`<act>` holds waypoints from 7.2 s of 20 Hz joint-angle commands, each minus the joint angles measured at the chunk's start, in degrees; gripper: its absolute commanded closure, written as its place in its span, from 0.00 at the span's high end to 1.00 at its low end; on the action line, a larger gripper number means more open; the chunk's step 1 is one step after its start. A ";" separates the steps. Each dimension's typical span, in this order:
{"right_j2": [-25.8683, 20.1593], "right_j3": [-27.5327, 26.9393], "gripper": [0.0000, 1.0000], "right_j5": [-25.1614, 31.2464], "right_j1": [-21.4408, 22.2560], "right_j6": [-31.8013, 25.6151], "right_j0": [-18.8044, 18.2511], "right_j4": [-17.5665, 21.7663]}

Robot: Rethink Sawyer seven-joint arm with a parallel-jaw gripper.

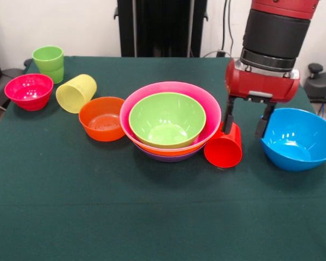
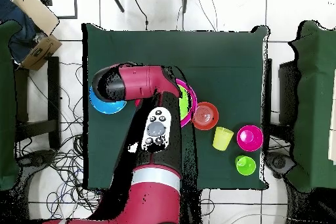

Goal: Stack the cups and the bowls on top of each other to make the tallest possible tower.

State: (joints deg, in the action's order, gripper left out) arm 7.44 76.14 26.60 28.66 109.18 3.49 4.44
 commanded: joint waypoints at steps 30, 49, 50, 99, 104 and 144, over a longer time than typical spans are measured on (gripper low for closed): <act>-0.36 6.39 1.00 -10.10 -1.93 8.29 4.12 1.73; -0.62 6.53 1.00 -7.57 -7.54 6.83 5.30 0.61; -0.50 6.35 1.00 -7.41 -7.66 6.93 5.47 0.50; 3.36 -10.05 1.00 18.03 -9.04 2.33 10.83 3.92; 3.82 -10.13 1.00 17.84 -10.44 2.82 10.52 3.72; 9.92 -12.40 1.00 31.82 -3.35 -6.89 14.57 14.38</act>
State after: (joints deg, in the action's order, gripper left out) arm 18.88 64.03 57.49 24.00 109.18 18.33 12.45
